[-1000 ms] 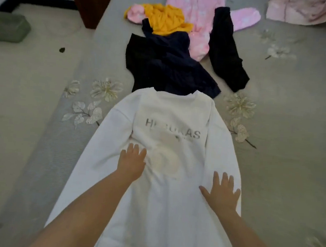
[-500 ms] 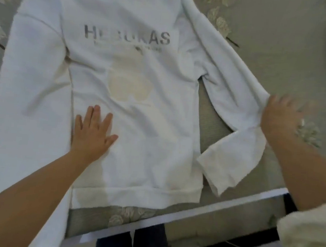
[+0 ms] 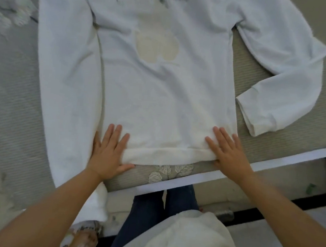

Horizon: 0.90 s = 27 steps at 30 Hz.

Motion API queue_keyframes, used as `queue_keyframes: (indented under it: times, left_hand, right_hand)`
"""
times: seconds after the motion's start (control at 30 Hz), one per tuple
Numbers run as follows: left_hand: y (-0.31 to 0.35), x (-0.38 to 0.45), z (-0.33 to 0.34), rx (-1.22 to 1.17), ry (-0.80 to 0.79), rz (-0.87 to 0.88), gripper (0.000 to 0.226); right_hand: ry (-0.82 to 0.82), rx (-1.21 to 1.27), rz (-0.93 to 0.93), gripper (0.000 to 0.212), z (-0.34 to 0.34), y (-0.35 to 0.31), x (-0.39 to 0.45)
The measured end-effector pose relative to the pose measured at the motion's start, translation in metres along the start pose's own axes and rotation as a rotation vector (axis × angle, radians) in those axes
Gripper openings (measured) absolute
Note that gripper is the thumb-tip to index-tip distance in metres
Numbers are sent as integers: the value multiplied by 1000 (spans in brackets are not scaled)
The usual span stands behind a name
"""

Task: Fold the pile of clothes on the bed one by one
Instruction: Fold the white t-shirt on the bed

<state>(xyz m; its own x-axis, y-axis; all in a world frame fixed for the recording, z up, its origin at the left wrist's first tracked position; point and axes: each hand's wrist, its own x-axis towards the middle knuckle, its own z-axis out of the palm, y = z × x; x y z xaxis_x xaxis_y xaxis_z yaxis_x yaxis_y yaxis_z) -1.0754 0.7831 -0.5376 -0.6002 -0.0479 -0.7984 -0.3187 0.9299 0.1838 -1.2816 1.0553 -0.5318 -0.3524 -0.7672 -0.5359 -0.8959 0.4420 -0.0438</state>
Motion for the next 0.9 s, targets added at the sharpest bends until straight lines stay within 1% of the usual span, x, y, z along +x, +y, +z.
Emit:
queue_keyframes:
  times: [0.03,0.07,0.1,0.13,0.17,0.2,0.23,0.3,0.33,0.37,0.4,0.47,0.5,0.57,0.6,0.67,0.7,0.73,0.8,0.83,0.87,0.9]
  left_hand:
    - [-7,-4,-1,-2,-25,-20,76]
    - [-13,-6,-2,-19,10,-44,67]
    - [-16,-6,-1,-1,71,-55,72]
    - [-19,-5,1,66,143,-21,77]
    - [-23,-4,1,76,213,-23,75]
    - [-25,-5,3,80,266,-32,68]
    - [-28,-6,6,93,254,-57,62]
    - [-30,-11,11,102,164,-64,58]
    - [-26,-18,13,130,133,-34,58]
    - [-20,-28,15,142,104,4,59]
    - [-14,-37,20,146,58,45,60]
    - [2,-56,23,159,-96,92,60]
    - [9,-62,23,155,-173,96,60]
    - [16,-63,13,84,-284,102,60]
    - [17,-59,3,43,-325,111,62]
    - [13,-45,-20,-26,-364,107,66]
    - [9,-36,-31,-44,-311,100,63]
    - [5,-24,-42,-55,-196,93,57]
    - [-2,-1,-59,-58,150,36,48]
    - [-5,10,-64,-71,308,-45,50]
    - [-7,20,-68,-118,414,-168,54]
    - [-10,28,-69,-180,463,-296,60]
  right_hand:
    - [62,5,-5,96,0,1,1]
    - [124,10,-17,88,-1,0,4]
    - [152,6,-33,75,-5,-1,8]
    - [168,-4,-55,58,-8,-2,10]
    - [174,-18,-69,47,-12,-3,11]
    - [190,-39,-73,43,-14,-4,11]
    - [180,-46,-60,47,-16,-5,9]
    - [138,-68,-28,62,-18,-3,2]
    - [84,-92,-3,65,-19,-3,-4]
    - [-16,-120,20,66,-22,-4,-13]
    - [-144,-160,29,65,-21,-3,-22]
    - [-470,-179,65,63,-24,-7,-37]
    - [-574,-177,81,63,-27,-10,-40]
    - [-687,-223,32,66,-35,-17,-34]
    - [-706,-236,9,67,-42,-19,-24]
    - [-657,-155,7,68,-60,-17,2]
    - [-601,-102,16,66,-68,-15,16]
    - [-527,-47,25,62,-74,-14,31]
    - [-317,61,49,49,-81,-13,58]
    - [-196,105,56,43,-81,-14,69]
    - [-90,139,46,40,-81,-16,78]
    - [-23,164,23,40,-80,-18,87]
